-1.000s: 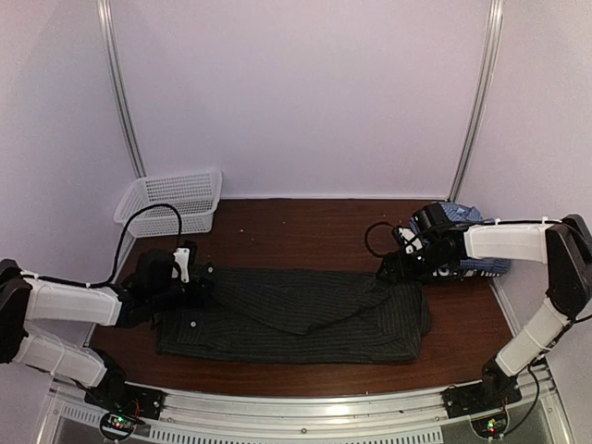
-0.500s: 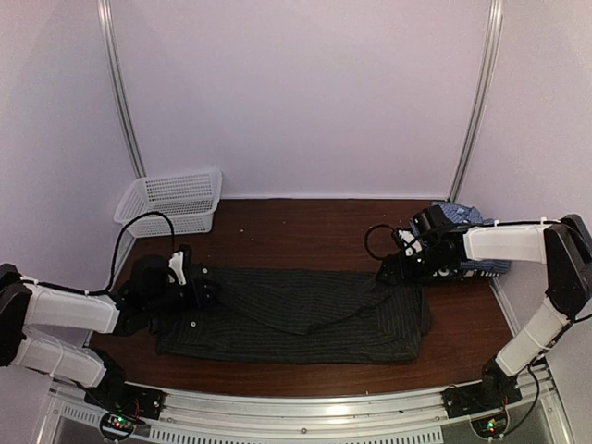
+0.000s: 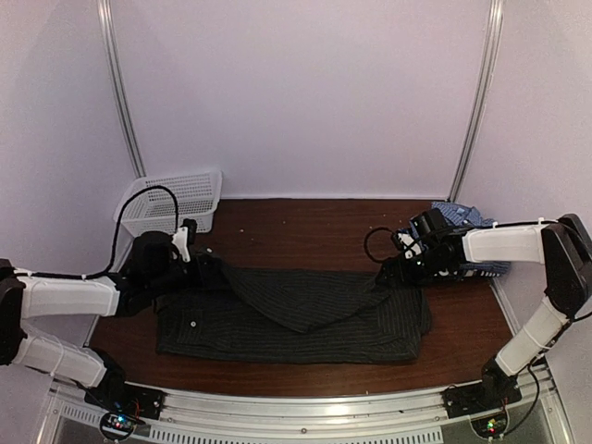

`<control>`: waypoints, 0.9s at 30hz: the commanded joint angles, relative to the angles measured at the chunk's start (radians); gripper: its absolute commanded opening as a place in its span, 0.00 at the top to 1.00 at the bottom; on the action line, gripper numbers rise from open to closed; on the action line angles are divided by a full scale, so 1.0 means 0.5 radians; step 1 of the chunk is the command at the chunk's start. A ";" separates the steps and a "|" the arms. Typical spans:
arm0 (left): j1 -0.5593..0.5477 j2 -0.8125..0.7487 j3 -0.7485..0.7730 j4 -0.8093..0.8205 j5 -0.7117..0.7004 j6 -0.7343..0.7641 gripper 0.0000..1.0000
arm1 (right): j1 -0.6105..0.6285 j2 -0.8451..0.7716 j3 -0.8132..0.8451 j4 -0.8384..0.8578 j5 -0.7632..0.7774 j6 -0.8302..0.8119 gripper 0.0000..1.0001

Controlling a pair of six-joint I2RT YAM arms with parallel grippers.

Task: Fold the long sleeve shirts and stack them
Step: Place the rectangle-folded shirt in the left sleeve.

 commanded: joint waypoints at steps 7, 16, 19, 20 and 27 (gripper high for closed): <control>0.018 0.359 0.708 -0.302 0.256 0.533 1.00 | -0.010 -0.039 0.008 -0.010 0.025 -0.017 0.10; 0.018 0.360 0.430 -0.338 -0.148 0.685 1.00 | -0.010 -0.061 -0.007 -0.013 0.035 -0.018 0.10; 0.018 0.294 0.270 -0.326 -0.273 0.654 1.00 | -0.010 -0.048 0.005 -0.013 0.023 -0.020 0.10; 0.018 0.269 0.210 -0.315 -0.300 0.631 1.00 | -0.010 -0.045 0.006 -0.013 0.023 -0.020 0.10; 0.018 0.097 -0.088 -0.218 -0.223 0.433 0.75 | -0.010 -0.029 0.022 -0.013 0.014 -0.018 0.10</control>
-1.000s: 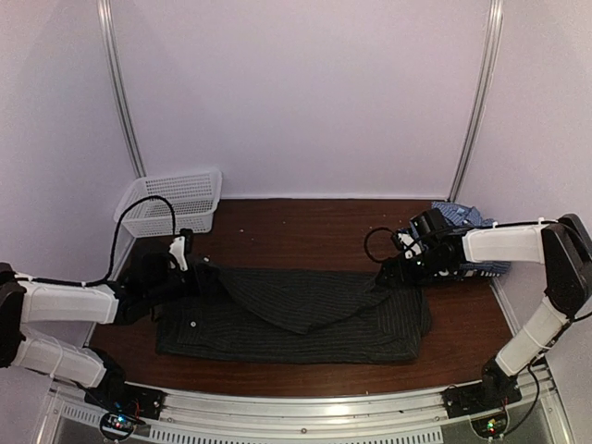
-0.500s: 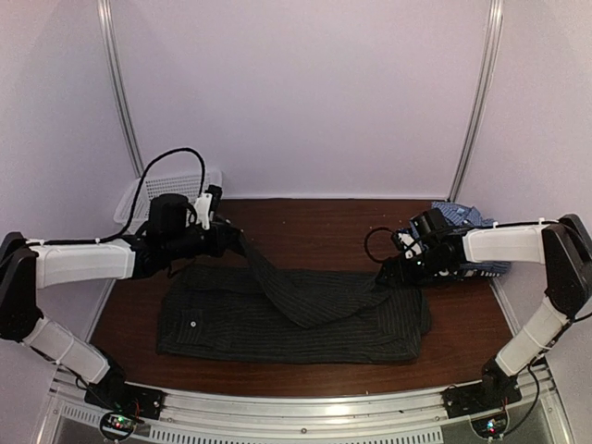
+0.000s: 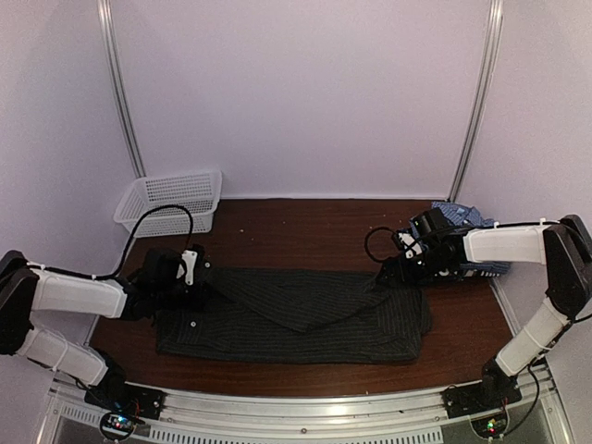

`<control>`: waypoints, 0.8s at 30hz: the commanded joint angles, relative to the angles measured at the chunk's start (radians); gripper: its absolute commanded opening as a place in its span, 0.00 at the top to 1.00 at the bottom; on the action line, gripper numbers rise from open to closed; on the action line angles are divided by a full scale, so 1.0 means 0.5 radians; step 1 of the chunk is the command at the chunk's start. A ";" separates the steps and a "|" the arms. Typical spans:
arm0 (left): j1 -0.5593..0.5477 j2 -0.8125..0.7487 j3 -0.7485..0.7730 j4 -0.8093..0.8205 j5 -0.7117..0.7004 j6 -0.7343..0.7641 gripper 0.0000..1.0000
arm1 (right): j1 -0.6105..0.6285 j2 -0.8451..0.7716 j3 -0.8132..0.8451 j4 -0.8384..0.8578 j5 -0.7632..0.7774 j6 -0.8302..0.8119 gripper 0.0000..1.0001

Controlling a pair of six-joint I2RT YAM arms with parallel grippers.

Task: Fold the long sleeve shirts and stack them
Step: Place the rectangle-folded shirt in the left sleeve.

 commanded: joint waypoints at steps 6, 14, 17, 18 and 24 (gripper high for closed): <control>0.013 -0.266 -0.146 0.099 0.088 -0.305 0.48 | -0.010 0.009 0.034 0.011 -0.015 -0.010 0.10; 0.134 -0.370 -0.111 0.044 0.238 -0.650 0.24 | -0.007 0.022 0.038 0.026 -0.031 -0.004 0.10; 0.265 -0.326 -0.129 0.088 0.402 -0.745 0.23 | -0.006 0.028 0.023 0.039 -0.034 -0.007 0.10; 0.298 -0.302 -0.136 0.115 0.453 -0.777 0.23 | -0.007 0.028 0.017 0.042 -0.035 -0.007 0.10; 0.419 -0.120 -0.160 0.315 0.672 -0.937 0.25 | -0.007 0.025 -0.017 0.071 -0.046 0.001 0.09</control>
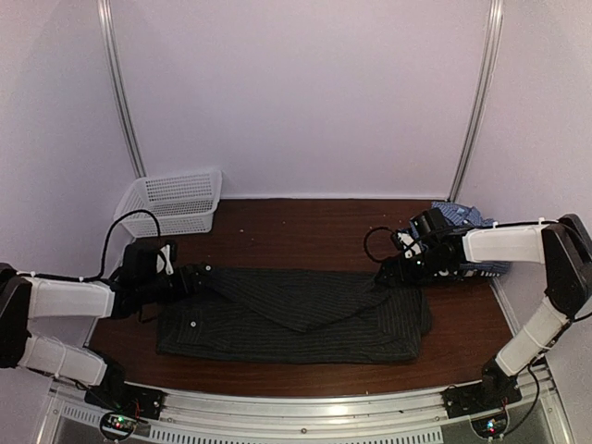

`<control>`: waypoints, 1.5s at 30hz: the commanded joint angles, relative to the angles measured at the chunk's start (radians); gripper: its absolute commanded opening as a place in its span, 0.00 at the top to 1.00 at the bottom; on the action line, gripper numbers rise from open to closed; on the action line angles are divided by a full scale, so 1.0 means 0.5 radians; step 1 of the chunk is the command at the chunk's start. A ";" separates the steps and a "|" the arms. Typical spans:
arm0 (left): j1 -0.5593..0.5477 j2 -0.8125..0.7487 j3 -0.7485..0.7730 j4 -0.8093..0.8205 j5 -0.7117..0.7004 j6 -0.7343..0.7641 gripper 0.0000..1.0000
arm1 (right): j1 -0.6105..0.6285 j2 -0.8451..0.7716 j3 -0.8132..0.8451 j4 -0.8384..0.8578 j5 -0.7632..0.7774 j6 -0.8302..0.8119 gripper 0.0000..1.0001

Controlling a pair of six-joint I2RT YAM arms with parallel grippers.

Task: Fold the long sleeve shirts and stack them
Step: Place the rectangle-folded shirt in the left sleeve.

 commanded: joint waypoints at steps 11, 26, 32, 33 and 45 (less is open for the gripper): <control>0.128 0.347 0.043 0.422 0.294 -0.208 0.38 | -0.006 -0.005 -0.050 0.060 -0.016 -0.006 0.09; 0.274 0.507 0.086 0.541 0.396 -0.194 0.48 | -0.007 0.002 -0.055 0.067 -0.026 0.000 0.09; 0.341 0.620 0.107 0.652 0.476 -0.221 0.54 | -0.007 -0.004 -0.071 0.070 -0.028 0.001 0.09; 0.348 0.638 0.115 0.666 0.485 -0.222 0.55 | -0.007 -0.005 -0.072 0.069 -0.029 0.000 0.09; 0.371 0.769 0.235 0.751 0.629 -0.199 0.84 | -0.006 -0.008 -0.079 0.065 -0.022 0.001 0.09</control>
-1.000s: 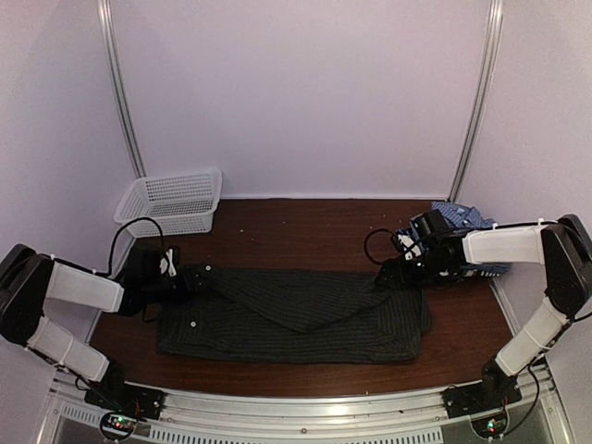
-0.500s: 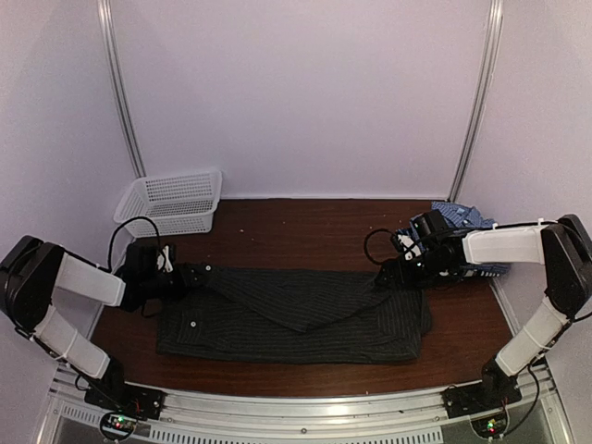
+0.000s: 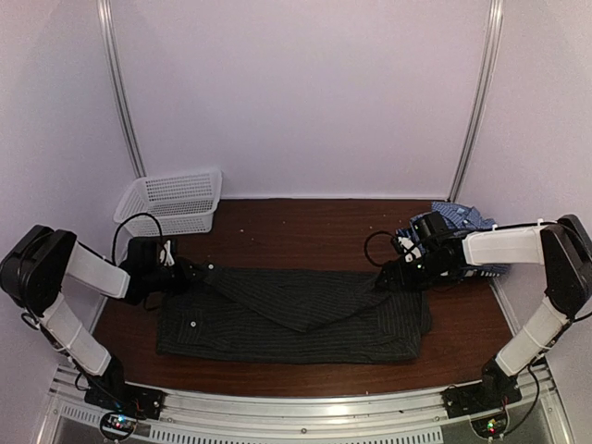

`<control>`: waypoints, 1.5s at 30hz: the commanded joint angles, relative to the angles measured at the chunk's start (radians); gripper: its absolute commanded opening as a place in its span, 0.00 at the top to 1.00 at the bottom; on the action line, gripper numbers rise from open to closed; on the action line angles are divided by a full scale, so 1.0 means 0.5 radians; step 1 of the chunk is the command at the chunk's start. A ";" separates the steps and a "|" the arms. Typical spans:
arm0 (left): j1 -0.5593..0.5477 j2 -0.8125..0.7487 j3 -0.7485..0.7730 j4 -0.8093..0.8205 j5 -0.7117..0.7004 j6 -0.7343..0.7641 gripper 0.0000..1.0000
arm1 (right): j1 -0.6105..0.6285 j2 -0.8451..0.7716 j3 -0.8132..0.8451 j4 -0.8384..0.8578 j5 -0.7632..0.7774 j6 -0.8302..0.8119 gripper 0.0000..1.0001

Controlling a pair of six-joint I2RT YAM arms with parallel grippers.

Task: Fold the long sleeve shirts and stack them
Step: Place the rectangle-folded shirt in the left sleeve.

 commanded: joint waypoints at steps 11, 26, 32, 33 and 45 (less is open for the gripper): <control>-0.015 -0.360 0.315 0.108 0.512 0.228 1.00 | -0.007 -0.004 0.033 0.009 0.014 0.000 0.09; -0.099 -0.255 0.047 0.013 0.137 0.560 1.00 | -0.007 -0.014 0.068 -0.024 0.011 0.005 0.09; -0.096 -0.279 -0.193 0.042 0.046 0.522 1.00 | -0.007 -0.027 0.047 -0.033 0.038 -0.003 0.08; -0.097 -0.322 -0.221 0.010 0.011 0.522 1.00 | -0.007 -0.025 0.046 -0.029 0.036 -0.001 0.08; -0.080 -0.725 -0.304 -0.289 -0.524 0.563 1.00 | -0.007 -0.016 0.082 -0.039 0.031 -0.006 0.08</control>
